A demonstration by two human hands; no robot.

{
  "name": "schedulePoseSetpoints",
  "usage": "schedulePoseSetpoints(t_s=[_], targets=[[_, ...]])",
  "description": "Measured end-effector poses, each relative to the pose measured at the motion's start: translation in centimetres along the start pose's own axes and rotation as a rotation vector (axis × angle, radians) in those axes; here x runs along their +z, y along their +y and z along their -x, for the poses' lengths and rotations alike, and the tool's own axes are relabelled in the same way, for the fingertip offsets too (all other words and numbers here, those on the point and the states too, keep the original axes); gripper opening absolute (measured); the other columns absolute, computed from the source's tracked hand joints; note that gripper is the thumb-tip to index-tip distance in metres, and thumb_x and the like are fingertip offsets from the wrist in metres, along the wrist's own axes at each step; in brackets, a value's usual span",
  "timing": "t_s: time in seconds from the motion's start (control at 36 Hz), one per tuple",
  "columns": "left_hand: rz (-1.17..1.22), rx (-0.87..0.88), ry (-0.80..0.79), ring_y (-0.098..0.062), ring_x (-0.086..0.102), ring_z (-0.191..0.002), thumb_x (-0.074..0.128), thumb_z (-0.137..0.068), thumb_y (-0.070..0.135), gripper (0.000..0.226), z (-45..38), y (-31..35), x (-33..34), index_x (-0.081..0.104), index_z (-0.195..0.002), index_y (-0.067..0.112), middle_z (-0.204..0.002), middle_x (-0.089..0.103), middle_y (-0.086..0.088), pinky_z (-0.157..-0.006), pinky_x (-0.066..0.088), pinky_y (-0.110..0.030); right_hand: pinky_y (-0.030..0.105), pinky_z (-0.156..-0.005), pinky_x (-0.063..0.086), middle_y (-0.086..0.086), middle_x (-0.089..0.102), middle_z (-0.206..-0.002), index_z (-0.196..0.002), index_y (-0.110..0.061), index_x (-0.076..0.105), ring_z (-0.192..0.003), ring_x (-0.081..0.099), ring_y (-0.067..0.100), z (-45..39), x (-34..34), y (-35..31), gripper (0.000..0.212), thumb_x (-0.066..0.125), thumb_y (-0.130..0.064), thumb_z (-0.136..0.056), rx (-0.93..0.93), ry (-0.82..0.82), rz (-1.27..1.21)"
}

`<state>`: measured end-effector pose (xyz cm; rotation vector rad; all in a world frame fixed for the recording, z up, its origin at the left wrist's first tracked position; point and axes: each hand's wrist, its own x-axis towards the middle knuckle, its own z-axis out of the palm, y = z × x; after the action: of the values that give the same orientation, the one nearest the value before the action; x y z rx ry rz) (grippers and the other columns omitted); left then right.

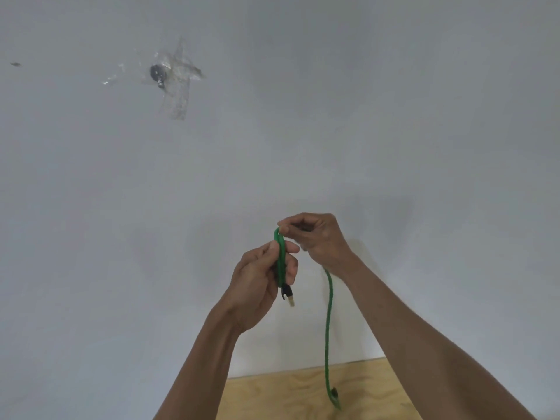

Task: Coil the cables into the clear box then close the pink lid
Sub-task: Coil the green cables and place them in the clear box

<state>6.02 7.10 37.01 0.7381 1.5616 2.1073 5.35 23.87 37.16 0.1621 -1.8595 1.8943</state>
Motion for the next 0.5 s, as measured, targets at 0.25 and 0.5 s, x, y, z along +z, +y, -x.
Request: schedulePoseSetpoints(t_s=[0.25, 0.5], targets=[[0.031, 0.110, -0.077, -0.020, 0.050, -0.065, 0.040, -0.105, 0.015, 0.025, -1.5, 1.2, 0.6, 0.061, -0.102, 0.000, -0.071, 0.056, -0.010, -0.070, 0.045, -0.031, 0.048, -0.070, 0.044, 0.002, 0.063, -0.066, -0.076, -0.028, 0.074, -0.072, 0.056, 0.029, 3.3, 1.1, 2.5, 0.021, 0.063, -0.032, -0.093, 0.104, -0.120, -0.049], [-0.042, 0.172, 0.009, -0.019, 0.057, -0.070, 0.042, -0.105, 0.007, 0.013, -4.7, 3.4, -1.1, 0.054, -0.108, 0.006, -0.078, 0.064, -0.004, -0.069, 0.051, -0.029, 0.021, -0.052, 0.039, -0.004, 0.067, -0.070, -0.106, -0.024, 0.075, -0.058, 0.044, 0.015, 5.1, 1.8, 3.6, 0.017, 0.060, -0.027, -0.100, 0.176, -0.091, 0.143]])
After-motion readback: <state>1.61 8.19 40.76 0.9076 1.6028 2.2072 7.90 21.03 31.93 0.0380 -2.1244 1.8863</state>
